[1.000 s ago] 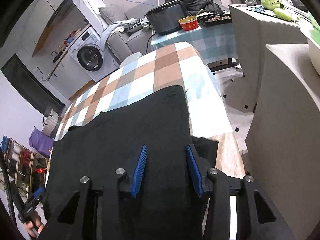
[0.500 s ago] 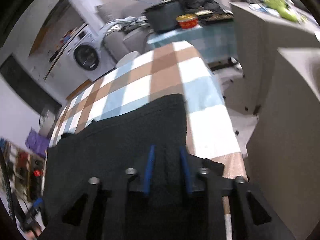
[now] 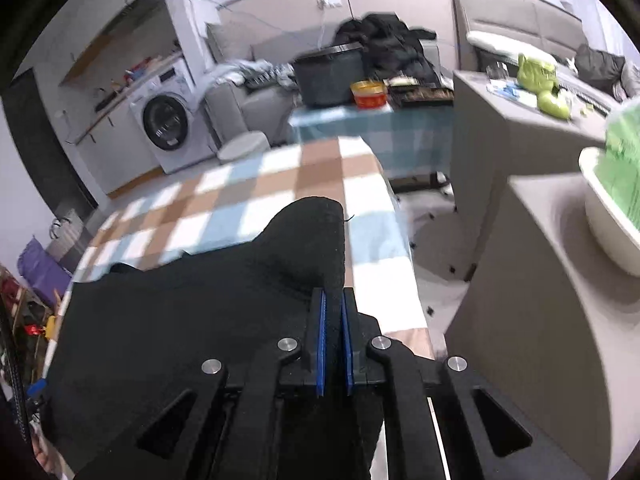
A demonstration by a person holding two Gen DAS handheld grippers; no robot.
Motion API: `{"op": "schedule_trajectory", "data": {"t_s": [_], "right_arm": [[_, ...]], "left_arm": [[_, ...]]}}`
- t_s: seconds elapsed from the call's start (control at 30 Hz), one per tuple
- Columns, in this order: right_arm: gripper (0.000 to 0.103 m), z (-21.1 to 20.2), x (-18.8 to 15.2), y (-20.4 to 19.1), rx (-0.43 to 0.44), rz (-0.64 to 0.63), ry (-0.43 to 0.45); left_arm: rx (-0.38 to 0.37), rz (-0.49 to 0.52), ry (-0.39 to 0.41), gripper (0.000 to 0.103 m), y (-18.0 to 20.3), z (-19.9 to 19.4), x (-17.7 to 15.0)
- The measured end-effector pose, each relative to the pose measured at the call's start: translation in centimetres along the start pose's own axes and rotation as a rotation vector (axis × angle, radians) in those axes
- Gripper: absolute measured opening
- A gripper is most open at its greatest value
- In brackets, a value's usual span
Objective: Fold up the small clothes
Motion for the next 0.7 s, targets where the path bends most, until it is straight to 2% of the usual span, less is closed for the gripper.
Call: {"op": "schedule_trajectory", "data": {"t_s": [0.03,0.13,0.2,0.3,0.37,0.4,0.57,0.7], "right_arm": [[0.007,0.9,-0.6,0.2,0.004,0.013,-0.043],[0.013,1.5,-1.4,1.0,-0.016,0.065,-0.091],[0.017,0.3,-1.4,0.8,-0.03,0.057,-0.055],[0.03,-2.1,-1.8,-0.8,-0.055,-0.019,-0.003],[0.046,-3.3,-2.5,-3.4,-0.023,-0.083,0.003],[0.048,-3.5,-3.0,-4.7,-0.004,-0.115,-0.005],[0.049,-1.9,-6.8,-12.4,0.11,-0.315,-0.097],[0.049,0.2,-9.5,-15.7,0.103,-0.464,-0.147]], "left_arm": [[0.005,0.001,-0.002,0.071,-0.1,0.0,-0.1],[0.011,-0.006,0.002,0.071,-0.6,-0.3,-0.1],[-0.003,-0.016,0.005,0.071,-0.6,-0.3,0.2],[-0.029,0.001,0.011,0.071,0.7,0.1,0.8],[-0.073,0.048,-0.013,0.071,2.8,1.3,1.1],[-0.085,0.076,-0.035,0.071,4.0,2.2,1.2],[-0.112,0.21,-0.083,0.071,9.1,5.2,1.1],[-0.059,0.278,-0.086,0.071,9.6,6.7,1.1]]}}
Point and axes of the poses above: each gripper's, at about its wrist camera, not at the fingertips, and z roughly the way its jaws point, y to its right, x to its top, the point moved 8 cm from there along z, roughly the way its jaws point, and after that the axes turned 5 degrees about y, right-handed, at the moved point
